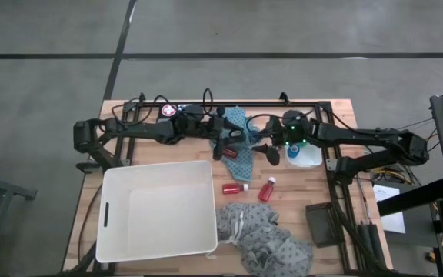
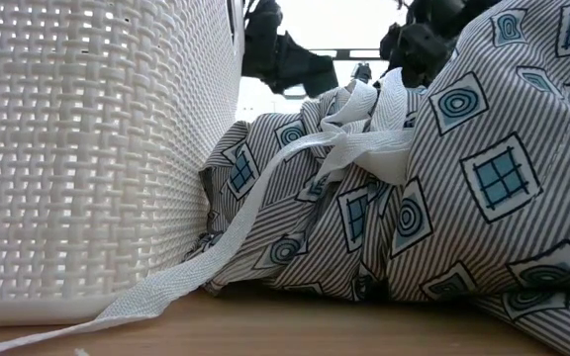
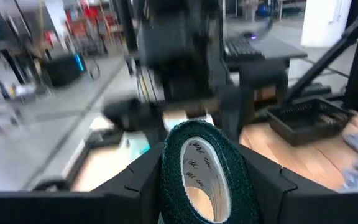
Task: Pick & Place Medicine items
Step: Put the green bandage into the small white bin
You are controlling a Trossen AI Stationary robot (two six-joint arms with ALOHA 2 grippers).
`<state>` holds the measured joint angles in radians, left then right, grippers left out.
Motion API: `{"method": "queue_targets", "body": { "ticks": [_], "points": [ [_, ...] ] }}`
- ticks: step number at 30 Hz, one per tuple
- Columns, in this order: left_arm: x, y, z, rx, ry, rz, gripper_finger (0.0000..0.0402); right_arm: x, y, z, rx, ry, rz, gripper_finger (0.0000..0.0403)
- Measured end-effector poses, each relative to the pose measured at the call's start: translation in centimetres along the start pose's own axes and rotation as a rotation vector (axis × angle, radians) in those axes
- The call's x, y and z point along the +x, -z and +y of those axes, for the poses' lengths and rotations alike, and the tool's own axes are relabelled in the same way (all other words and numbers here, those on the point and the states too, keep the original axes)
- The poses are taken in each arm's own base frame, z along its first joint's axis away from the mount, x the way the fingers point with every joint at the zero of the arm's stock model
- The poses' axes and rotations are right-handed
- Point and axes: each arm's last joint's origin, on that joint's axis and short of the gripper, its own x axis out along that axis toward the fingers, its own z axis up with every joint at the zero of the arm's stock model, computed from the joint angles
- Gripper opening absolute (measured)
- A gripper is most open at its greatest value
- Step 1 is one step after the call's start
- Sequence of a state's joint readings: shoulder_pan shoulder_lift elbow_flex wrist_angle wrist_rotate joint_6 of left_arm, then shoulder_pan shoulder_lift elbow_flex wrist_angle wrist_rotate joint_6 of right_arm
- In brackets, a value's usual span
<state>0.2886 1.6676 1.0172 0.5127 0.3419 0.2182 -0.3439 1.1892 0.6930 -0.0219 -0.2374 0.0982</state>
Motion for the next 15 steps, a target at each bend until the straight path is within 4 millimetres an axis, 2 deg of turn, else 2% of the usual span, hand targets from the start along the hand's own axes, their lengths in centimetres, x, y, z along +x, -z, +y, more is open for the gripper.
{"method": "queue_targets", "body": {
  "ticks": [3,9,15],
  "points": [
    [0.0,-0.4,-0.1,0.023,-0.004,-0.033,0.0166,1.1,0.7,-0.3,0.038,0.001,0.053,0.0257],
    [0.1,-0.2,-0.2,0.029,0.001,-0.018,0.0166,3.0,1.8,-0.9,-0.054,-0.001,0.120,0.0246],
    [0.1,-0.1,-0.2,0.040,0.004,-0.008,0.0166,4.5,1.7,-1.2,-0.188,-0.011,0.067,0.0235]
  ]
}}
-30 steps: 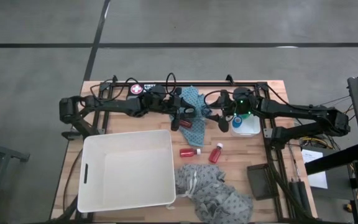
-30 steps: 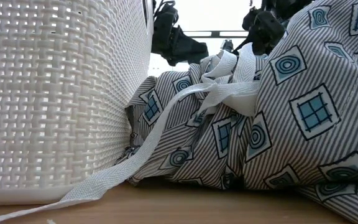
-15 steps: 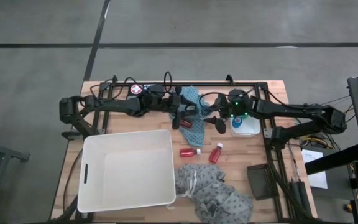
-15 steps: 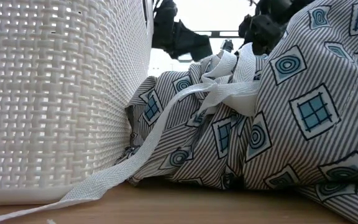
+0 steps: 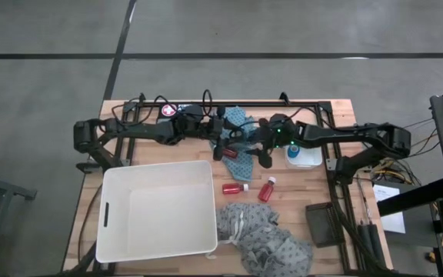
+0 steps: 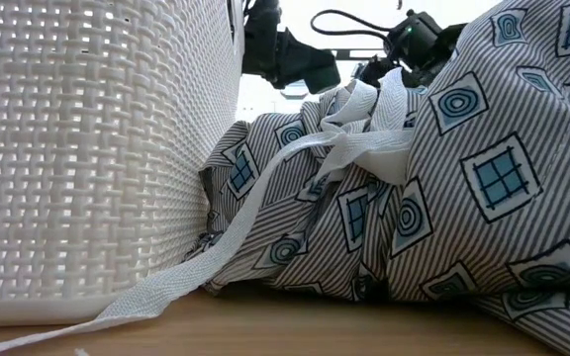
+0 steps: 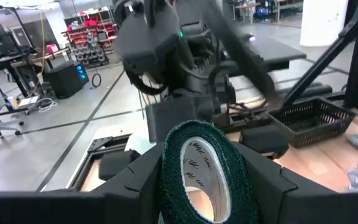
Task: Pick & Place Medicine items
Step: Put the green bandage into the small white bin
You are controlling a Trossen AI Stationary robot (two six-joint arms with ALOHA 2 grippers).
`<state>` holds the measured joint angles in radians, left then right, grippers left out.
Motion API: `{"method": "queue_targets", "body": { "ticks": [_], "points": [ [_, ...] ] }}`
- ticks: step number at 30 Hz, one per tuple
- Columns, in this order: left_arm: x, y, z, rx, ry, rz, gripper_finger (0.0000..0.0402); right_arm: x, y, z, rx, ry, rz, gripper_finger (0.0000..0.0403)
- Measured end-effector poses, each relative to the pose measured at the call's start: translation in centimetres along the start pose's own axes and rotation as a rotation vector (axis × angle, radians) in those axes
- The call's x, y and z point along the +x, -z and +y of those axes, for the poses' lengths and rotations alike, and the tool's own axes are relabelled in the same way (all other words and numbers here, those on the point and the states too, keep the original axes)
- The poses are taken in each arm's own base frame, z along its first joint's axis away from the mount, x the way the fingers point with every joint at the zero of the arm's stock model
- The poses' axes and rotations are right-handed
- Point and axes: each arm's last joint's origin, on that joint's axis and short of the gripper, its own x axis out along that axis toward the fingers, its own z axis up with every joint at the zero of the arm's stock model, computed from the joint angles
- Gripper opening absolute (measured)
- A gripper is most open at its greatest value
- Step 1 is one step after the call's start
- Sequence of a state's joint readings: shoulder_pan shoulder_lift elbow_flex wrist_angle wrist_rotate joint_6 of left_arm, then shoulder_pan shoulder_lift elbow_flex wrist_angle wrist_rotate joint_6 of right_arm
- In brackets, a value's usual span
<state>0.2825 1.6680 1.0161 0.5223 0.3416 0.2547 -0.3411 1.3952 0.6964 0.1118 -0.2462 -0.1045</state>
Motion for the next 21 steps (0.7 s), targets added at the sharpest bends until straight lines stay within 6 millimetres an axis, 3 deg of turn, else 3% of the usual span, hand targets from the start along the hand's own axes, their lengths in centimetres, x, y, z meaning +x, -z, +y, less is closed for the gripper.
{"method": "queue_targets", "body": {
  "ticks": [5,21],
  "points": [
    [0.0,0.1,-0.1,0.006,0.004,0.014,0.0166,0.6,-0.5,-0.1,-0.086,0.005,-0.074,0.0238],
    [0.0,0.2,-0.1,0.021,0.005,0.017,0.0166,-0.3,-2.7,0.4,-0.142,-0.049,-0.277,0.0242]
  ]
}}
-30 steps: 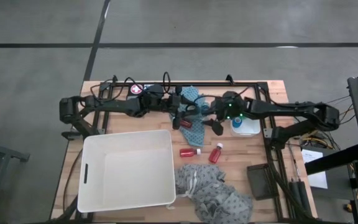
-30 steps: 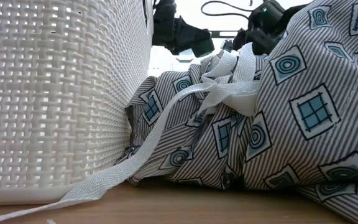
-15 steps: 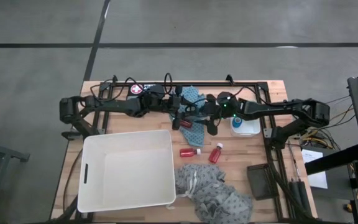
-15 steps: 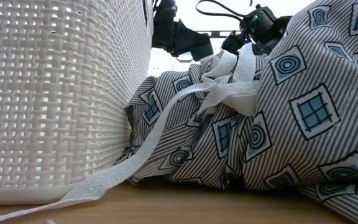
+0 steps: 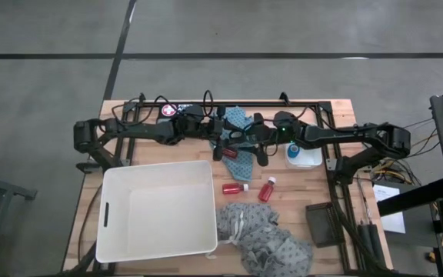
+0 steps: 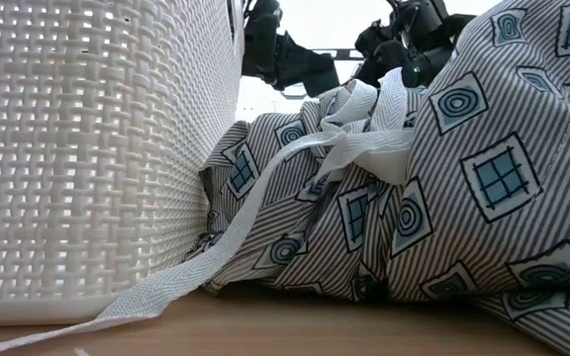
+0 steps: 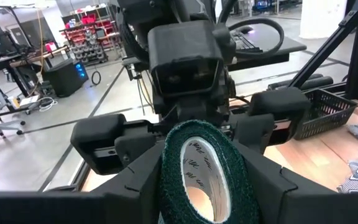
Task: Pick & Place Medicine items
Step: Put the green bandage into the small white bin
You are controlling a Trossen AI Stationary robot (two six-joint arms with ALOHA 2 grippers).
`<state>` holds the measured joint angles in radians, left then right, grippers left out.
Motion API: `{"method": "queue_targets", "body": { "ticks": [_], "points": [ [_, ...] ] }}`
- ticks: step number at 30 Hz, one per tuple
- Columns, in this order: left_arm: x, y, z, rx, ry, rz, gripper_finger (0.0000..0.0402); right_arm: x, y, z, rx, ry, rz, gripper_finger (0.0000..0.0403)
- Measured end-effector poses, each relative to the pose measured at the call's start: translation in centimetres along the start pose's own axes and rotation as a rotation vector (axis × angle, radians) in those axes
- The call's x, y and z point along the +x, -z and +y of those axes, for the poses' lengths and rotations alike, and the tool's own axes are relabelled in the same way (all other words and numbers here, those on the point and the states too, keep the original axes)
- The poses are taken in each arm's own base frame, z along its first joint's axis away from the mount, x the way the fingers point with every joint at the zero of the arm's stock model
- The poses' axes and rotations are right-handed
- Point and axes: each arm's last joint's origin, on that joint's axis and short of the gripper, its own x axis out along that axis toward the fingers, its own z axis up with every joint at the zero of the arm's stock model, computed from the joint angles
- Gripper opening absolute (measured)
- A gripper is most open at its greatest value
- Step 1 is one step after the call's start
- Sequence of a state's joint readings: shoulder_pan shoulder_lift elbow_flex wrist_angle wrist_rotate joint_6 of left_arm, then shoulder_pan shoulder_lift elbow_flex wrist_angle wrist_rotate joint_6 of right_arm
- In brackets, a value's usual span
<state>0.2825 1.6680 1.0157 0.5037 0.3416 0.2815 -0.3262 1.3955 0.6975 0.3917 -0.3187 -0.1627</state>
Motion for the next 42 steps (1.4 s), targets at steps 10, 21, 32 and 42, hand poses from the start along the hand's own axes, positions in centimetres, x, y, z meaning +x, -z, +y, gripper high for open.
{"method": "queue_targets", "body": {
  "ticks": [10,21,32,42],
  "points": [
    [0.00,-0.04,0.01,0.003,-0.001,-0.004,0.0166,-0.01,-0.61,-0.11,-0.015,0.012,-0.062,0.0235],
    [-0.01,-0.09,-0.05,0.002,0.010,-0.007,0.0166,-0.03,-0.69,0.14,-0.020,-0.082,-0.083,0.0234],
    [-0.03,-0.10,-0.05,0.001,0.008,-0.006,0.0166,-0.03,-0.76,0.21,-0.024,-0.102,-0.094,0.0233],
    [-0.02,-0.05,-0.05,0.000,0.003,0.000,0.0166,-0.04,-0.76,0.22,0.016,-0.108,-0.092,0.0233]
  ]
}}
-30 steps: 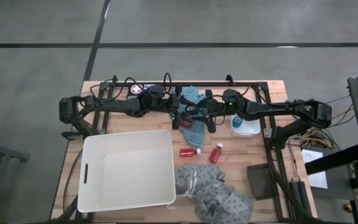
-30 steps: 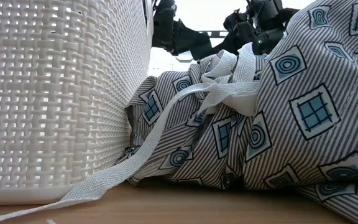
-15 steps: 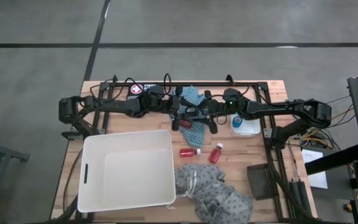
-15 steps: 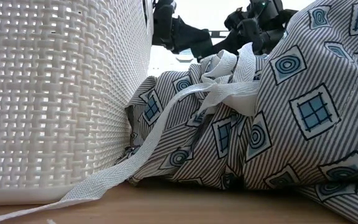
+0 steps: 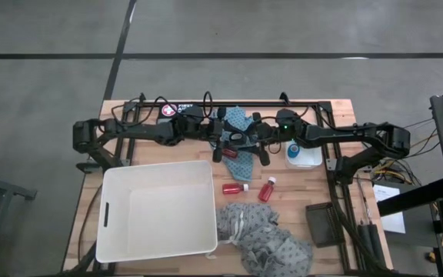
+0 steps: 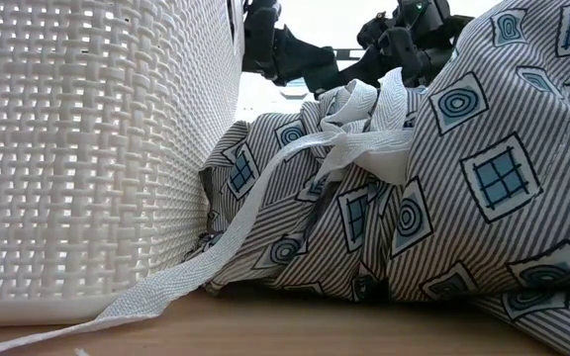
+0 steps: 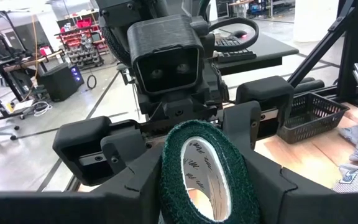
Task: Pick & Place Medicine items
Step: Put the green bandage into the small white bin
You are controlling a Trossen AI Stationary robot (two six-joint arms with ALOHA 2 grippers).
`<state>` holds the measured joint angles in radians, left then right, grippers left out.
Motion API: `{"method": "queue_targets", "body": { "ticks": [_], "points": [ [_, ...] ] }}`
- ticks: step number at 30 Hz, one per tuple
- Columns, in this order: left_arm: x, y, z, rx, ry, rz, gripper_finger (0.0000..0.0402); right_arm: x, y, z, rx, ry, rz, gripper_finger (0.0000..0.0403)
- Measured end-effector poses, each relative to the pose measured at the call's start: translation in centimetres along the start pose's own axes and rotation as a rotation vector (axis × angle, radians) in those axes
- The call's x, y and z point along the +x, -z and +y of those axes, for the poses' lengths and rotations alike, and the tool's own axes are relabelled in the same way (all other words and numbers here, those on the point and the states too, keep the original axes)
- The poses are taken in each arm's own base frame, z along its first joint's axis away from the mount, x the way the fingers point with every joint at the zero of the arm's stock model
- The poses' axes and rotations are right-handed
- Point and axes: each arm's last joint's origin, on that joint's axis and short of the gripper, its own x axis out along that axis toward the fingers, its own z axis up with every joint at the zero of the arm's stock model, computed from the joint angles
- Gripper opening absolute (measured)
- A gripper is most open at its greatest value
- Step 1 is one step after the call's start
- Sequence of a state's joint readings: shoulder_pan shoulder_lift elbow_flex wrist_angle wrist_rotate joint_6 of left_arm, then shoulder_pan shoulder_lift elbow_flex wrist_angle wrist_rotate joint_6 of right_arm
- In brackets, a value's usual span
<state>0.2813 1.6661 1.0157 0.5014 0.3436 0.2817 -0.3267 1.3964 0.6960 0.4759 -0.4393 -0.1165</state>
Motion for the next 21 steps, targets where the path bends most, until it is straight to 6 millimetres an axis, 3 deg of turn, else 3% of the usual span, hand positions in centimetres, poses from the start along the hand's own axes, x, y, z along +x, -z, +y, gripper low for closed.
{"method": "queue_targets", "body": {
  "ticks": [21],
  "points": [
    [0.04,0.03,-0.05,-0.020,0.000,0.002,0.0166,-0.01,-0.04,0.01,0.001,0.004,-0.001,0.0233]
  ]
}}
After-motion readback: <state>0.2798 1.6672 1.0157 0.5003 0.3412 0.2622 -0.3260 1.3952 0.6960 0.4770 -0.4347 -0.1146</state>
